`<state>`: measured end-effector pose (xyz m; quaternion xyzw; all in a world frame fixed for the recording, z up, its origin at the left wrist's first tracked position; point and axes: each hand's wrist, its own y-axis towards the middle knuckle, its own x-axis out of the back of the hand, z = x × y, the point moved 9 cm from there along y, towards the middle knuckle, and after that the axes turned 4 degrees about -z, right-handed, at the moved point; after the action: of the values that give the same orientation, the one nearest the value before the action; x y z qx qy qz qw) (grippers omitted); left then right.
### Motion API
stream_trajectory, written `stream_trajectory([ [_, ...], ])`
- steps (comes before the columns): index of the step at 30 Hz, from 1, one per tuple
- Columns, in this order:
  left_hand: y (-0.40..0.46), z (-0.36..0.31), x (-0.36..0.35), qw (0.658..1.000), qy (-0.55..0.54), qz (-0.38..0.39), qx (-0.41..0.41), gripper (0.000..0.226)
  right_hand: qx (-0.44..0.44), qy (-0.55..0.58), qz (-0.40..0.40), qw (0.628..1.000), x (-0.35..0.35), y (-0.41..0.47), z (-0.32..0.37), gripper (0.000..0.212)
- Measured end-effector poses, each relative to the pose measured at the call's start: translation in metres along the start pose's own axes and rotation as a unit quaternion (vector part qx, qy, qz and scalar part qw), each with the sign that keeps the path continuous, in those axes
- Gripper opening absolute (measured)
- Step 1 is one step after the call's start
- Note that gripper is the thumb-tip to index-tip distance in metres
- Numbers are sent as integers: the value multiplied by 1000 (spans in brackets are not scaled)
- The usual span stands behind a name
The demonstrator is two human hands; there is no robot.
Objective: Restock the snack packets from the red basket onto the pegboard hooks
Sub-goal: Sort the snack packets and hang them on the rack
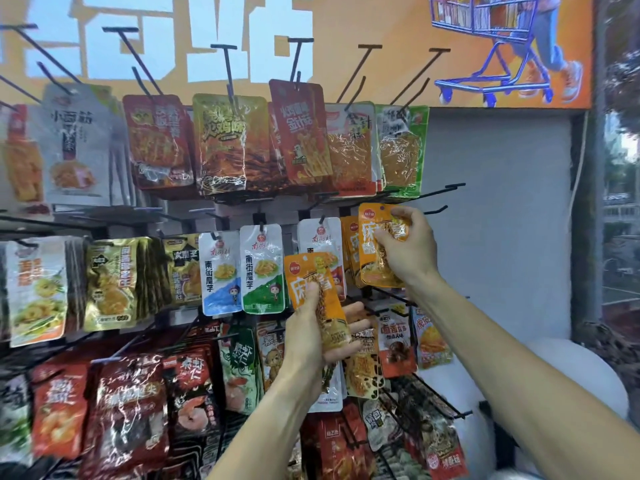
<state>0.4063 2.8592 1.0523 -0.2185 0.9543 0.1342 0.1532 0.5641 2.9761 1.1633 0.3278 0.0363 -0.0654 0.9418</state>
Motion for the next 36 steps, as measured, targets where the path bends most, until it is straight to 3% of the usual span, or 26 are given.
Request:
stream_trajectory([
  [15, -3, -2, -5, 997, 47, 65, -3, 48, 1, -149, 7, 989, -9, 19, -1, 49],
  [20, -4, -5, -9, 992, 90, 82, -24, 49, 2, -210, 88, 974, -36, 25, -17, 57],
  [22, -2, -8, -11, 990, 97, 95, -40, 49, 7, -216, 83, 973, -29, 19, -19, 53],
  [25, 1, -10, -16, 988, 103, 103, -50, 51, 1, -84, 31, 996, 3, -10, -16, 39],
  [27, 3, -5, -28, 986, 115, 112, -44, 48, -40, 63, 46, 996, 13, -39, -16, 37],
  [29, 4, 0, -45, 982, 136, 126, -42, 44, -71, 135, 70, 986, 14, -59, -19, 39],
  [32, 10, 1, -67, 970, 196, 130, -68, 46, -73, 181, 29, 980, 23, -52, -18, 42],
  [36, 22, -38, -66, 913, 326, 15, -244, 58, -41, 146, -4, 988, 34, -16, -16, 45],
])
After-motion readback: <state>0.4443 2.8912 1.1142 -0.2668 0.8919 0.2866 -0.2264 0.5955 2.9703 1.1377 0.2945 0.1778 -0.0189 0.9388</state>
